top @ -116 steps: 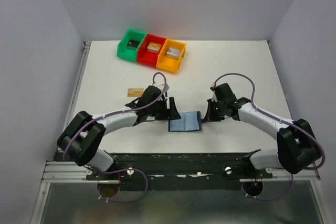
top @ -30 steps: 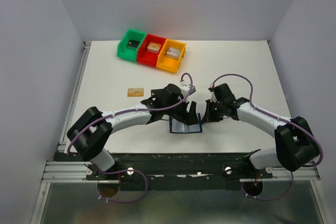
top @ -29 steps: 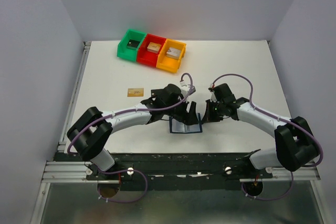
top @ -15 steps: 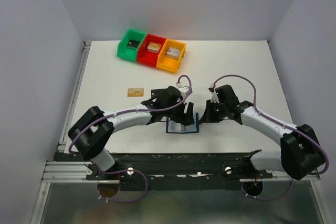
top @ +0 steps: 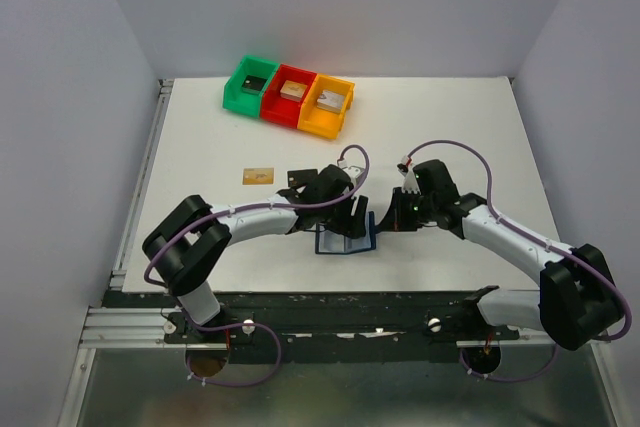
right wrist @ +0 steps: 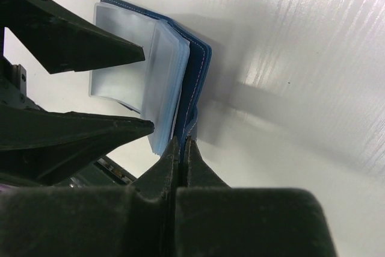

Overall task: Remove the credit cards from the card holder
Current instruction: Remove the credit card from the card holder.

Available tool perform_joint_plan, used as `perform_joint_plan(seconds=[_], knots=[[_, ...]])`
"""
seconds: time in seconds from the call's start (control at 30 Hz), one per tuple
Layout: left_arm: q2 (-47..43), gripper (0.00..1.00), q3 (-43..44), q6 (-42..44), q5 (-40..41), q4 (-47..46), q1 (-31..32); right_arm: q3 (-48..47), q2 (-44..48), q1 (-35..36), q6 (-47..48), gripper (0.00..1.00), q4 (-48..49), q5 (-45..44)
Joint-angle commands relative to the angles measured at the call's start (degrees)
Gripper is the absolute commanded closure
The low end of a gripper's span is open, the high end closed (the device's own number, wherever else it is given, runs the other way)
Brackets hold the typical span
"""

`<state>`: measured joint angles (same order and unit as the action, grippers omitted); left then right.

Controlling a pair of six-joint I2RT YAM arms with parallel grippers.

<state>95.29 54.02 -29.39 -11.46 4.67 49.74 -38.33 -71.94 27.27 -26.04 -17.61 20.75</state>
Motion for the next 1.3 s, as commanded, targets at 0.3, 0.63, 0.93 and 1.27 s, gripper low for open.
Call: perform_joint_plan(seconds=[0.3, 0.63, 0.93, 1.27], knots=[[1.66, 0.21, 2.49, -0.23, 1.18, 1.22, 0.19, -0.08, 0.4, -0.02, -0.24, 1.0, 1.52, 3.59], [2.1, 0.23, 2.58, -0.23, 2.76, 2.72, 0.19, -0.52, 0.4, -0.19, 0.03, 1.0, 1.0, 3.24], [-0.18, 0.25, 1.53, -0.41, 7.33, 3.77, 0.19, -0.7, 0.49, -0.2, 0.64, 1.0, 0.29, 2.54], [-2.65, 0.25, 0.21, -1.2, 11.02, 4.39, 0.19, -0.79, 0.84, -0.11, 1.08, 1.0, -0.15, 2.19]])
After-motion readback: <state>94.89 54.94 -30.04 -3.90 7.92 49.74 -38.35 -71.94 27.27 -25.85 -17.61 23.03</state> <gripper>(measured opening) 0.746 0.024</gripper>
